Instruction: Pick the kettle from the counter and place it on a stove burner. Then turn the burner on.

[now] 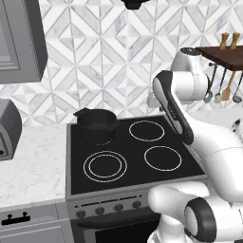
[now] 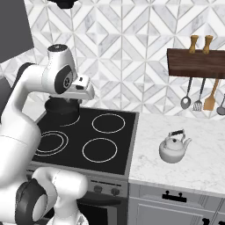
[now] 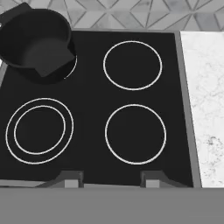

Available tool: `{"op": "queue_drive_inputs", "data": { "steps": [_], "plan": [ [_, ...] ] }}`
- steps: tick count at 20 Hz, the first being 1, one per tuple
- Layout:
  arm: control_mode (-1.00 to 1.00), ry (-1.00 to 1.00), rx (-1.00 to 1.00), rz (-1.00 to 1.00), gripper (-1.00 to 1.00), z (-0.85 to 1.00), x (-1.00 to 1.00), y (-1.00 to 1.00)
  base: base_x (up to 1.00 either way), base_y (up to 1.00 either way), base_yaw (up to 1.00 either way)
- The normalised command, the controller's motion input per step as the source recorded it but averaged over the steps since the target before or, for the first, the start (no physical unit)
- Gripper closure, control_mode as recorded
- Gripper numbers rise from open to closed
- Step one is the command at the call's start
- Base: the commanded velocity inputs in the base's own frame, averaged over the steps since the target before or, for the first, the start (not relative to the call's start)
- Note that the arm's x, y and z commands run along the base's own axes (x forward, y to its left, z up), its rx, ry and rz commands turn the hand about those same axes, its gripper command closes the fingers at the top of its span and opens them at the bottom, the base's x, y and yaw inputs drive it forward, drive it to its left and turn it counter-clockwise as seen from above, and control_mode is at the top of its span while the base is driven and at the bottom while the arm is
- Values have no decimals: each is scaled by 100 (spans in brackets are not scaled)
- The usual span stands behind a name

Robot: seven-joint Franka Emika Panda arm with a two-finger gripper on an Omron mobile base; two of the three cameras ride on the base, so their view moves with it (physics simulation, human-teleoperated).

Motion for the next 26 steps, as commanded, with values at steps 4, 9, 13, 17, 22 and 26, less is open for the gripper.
{"op": "queue_drive_inputs", "data": {
  "steps": [4, 9, 13, 17, 22, 26],
  "plan": [
    [-100, -1, 2, -16, -100, -3, -12, -63, 0, 0, 0],
    [-100, 0, 4, -39, -100, -13, -31, -100, 0, 0, 0],
    [-100, 0, 0, -47, -100, -16, -2, -100, 0, 0, 0],
    [-100, 0, 6, -47, -100, -26, 0, -100, 0, 0, 0],
    [-100, 1, 12, -37, -100, -30, 15, -100, 0, 0, 0],
    [-100, 8, 18, -33, -100, -26, 27, -100, 0, 0, 0]
  ]
}}
